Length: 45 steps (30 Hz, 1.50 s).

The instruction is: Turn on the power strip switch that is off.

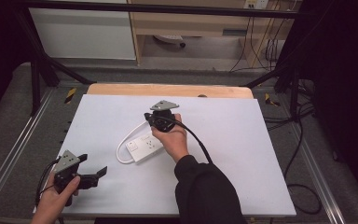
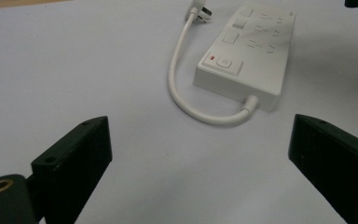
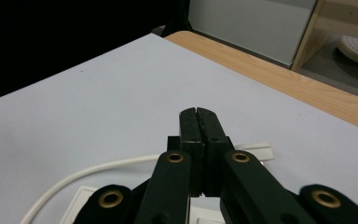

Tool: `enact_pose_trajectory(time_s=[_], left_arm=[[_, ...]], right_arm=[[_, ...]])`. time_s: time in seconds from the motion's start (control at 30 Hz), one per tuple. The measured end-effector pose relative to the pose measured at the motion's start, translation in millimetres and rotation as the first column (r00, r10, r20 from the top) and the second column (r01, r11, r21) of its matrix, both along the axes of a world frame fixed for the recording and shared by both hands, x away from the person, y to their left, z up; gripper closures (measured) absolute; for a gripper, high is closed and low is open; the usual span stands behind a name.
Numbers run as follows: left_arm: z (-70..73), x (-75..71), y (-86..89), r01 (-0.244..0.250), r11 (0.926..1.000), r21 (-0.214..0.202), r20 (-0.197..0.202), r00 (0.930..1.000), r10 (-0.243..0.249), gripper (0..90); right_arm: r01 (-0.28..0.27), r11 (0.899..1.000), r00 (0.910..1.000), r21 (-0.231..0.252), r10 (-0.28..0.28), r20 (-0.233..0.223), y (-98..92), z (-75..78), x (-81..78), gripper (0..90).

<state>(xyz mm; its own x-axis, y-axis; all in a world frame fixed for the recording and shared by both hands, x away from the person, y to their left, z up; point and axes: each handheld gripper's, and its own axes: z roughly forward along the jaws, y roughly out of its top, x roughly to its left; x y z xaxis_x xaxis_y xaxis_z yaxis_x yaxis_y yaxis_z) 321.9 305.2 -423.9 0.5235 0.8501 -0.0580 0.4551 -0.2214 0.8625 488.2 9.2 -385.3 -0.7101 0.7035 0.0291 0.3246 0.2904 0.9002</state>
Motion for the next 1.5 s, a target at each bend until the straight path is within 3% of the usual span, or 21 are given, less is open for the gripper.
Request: enact_pose_trajectory(time_s=[0.23,0.37,1.37,1.5], left_arm=[[0.2,0.6,-0.6,0.004,1.0000,0.009,0.001,1.0000,-0.004,6.0],[-0.3,0.2,-0.6,0.006,1.0000,0.001,-0.005,1.0000,-0.006,6.0],[-0.3,0.2,-2.0,0.015,0.9998,0.009,-0.004,0.9999,-0.015,6.0],[-0.3,0.5,-1.9,0.017,0.9998,0.010,-0.005,0.9998,-0.017,6.0]], right_arm=[[0.009,1.000,0.9997,0.004,-0.009,-0.023,0.0,-3.0,0.7,90.0],[0.023,0.999,0.9991,0.038,-0.021,-0.036,-2.9,-5.5,1.2,90.0],[0.062,0.997,0.9935,-0.039,-0.066,-0.093,-11.8,-46.6,-3.6,90.0],[0.068,0.997,0.9920,-0.029,-0.071,-0.104,-11.2,-50.1,-4.1,90.0]])
